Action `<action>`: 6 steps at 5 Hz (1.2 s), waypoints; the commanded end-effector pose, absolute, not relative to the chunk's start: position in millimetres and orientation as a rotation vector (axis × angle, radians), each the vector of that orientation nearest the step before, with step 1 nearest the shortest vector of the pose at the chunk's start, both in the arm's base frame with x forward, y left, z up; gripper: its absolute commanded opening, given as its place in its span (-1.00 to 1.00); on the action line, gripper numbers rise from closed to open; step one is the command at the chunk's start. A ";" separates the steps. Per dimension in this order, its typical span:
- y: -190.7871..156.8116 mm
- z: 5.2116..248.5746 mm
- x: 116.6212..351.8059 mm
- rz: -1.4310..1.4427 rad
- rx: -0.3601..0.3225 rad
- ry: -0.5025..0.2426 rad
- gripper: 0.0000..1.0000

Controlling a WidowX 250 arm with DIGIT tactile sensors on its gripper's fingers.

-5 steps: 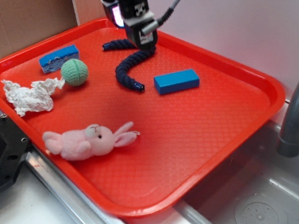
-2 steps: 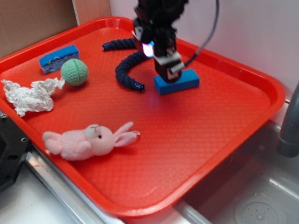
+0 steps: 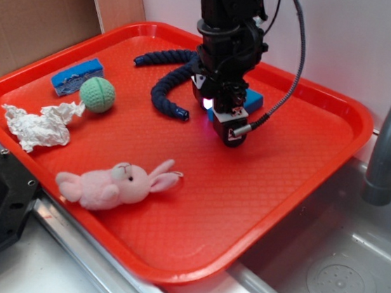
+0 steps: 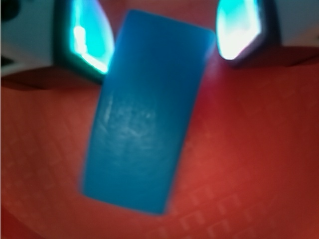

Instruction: Grab the blue block.

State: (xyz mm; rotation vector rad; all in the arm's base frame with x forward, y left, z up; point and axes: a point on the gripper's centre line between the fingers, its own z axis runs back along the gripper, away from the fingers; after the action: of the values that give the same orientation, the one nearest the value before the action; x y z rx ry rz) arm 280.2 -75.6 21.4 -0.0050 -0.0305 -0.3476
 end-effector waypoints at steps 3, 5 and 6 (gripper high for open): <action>-14.2 146.5 226.6 0.031 0.002 -0.029 -1.00; -12.1 211.2 161.4 0.146 0.095 -0.025 -1.00; -20.0 222.7 134.3 0.126 0.081 -0.069 -1.00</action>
State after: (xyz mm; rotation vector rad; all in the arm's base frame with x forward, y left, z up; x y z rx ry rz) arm 132.7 -9.4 216.5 0.0858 -0.0588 0.1177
